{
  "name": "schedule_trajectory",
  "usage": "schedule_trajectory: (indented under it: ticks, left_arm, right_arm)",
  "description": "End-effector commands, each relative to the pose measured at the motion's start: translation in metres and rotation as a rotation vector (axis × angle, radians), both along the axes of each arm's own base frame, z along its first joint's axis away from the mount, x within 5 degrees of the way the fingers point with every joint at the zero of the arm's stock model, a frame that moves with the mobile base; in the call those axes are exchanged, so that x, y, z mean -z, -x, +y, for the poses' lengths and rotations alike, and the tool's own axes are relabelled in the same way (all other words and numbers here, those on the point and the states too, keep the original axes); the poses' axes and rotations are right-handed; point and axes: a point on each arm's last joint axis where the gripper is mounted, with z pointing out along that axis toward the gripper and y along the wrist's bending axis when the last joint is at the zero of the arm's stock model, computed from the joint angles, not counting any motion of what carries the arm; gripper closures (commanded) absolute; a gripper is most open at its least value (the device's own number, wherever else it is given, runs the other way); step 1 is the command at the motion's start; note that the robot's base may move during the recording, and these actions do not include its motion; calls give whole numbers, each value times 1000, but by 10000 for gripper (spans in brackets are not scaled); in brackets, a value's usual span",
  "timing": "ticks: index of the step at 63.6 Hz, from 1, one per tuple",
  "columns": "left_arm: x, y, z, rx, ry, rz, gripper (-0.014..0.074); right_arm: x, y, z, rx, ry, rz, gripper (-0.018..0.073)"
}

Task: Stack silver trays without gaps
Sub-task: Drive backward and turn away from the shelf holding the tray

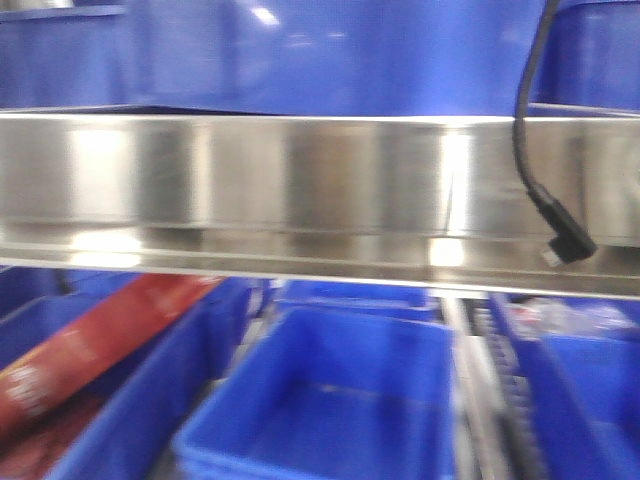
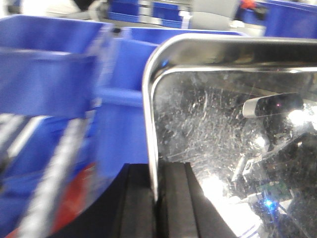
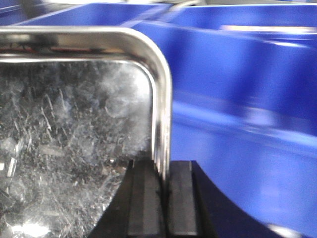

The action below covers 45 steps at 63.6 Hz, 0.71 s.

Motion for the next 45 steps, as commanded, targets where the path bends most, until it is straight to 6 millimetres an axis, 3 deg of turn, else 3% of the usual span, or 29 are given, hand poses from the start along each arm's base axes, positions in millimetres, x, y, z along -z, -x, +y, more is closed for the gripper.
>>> schedule_trajectory:
  ticks: [1, 45]
  left_arm:
    - [-11, 5, -6, 37, 55, -61, 614]
    - [-11, 5, -6, 37, 55, -61, 614]
  right_arm:
    - [-18, 4, 18, -158, -110, -151, 637]
    - [-18, 4, 18, -158, -110, -151, 637]
